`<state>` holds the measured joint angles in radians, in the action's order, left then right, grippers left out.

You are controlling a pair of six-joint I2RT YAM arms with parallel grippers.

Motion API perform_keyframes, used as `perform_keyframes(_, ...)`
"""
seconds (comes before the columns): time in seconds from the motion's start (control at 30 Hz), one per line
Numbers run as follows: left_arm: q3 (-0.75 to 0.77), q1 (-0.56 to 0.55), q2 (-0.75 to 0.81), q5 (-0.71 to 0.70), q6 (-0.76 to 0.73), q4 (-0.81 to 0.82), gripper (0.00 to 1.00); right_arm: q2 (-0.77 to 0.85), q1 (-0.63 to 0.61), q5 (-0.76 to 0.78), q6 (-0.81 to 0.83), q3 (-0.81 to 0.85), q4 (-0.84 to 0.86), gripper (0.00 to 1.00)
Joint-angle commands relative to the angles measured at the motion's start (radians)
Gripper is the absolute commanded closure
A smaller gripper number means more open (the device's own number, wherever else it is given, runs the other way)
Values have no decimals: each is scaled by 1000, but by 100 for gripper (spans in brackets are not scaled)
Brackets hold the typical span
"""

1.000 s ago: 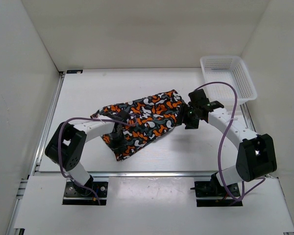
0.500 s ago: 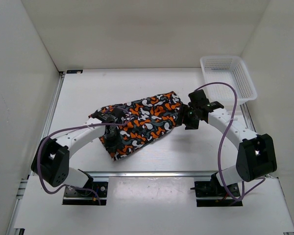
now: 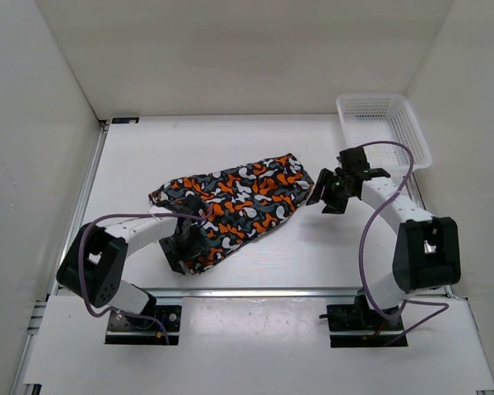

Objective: Fold and stack the shorts
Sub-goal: Fold the shorts

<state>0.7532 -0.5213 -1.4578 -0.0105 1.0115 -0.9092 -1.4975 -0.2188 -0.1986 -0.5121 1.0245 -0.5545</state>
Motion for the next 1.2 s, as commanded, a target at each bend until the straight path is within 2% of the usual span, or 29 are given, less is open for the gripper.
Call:
perform_keyframes(0.0,-6,1,-32,35,38,90,18,-53,76,-113,1,40,70,35)
perform_keyframes(0.07,12,10,-82,8,12,99,32,-92,99,-142,1,58,70,35)
perform_keyframes(0.1,40,23,-96,-5,-23,99,69,-92,99,-142,-8,71,82,35)
perform_keyframes(0.13,54,38,-105,-25,-37,77,89,-102,99,-151,-8,71,82,35)
perform_keyframes(0.27,115,173,-53,-142,-66,-5,90,-122,99,-151,-17,91,91,35)
perform_keyframes(0.3,127,249,-20,-143,-83,-5,90,-122,99,-151,-17,91,100,35)
perform_keyframes(0.37,181,325,-19,-164,-138,-5,90,-145,99,-151,-5,103,100,35)
perform_keyframes(0.4,207,386,-39,-164,-158,-16,90,-158,88,-151,10,103,100,35)
perform_keyframes(0.5,331,463,-111,-164,-226,-25,90,-217,46,-151,39,141,100,31)
perform_keyframes(0.63,525,503,-293,-174,-284,-45,90,-299,-19,-134,73,199,111,29)
perform_keyframes(0.8,696,521,-444,-209,-320,-95,90,-392,-60,-108,95,247,152,29)
perform_keyframes(0.87,763,521,-496,-218,-330,-121,90,-415,-60,-145,104,259,194,29)
perform_keyframes(1.0,839,521,-544,-218,-341,-152,90,-503,-94,-173,126,305,214,29)
perform_keyframes(1.13,871,521,-566,-227,-361,-163,90,-556,-103,-55,72,324,223,29)
perform_keyframes(1.17,871,521,-575,-236,-361,-163,90,-566,-103,-36,49,333,223,31)
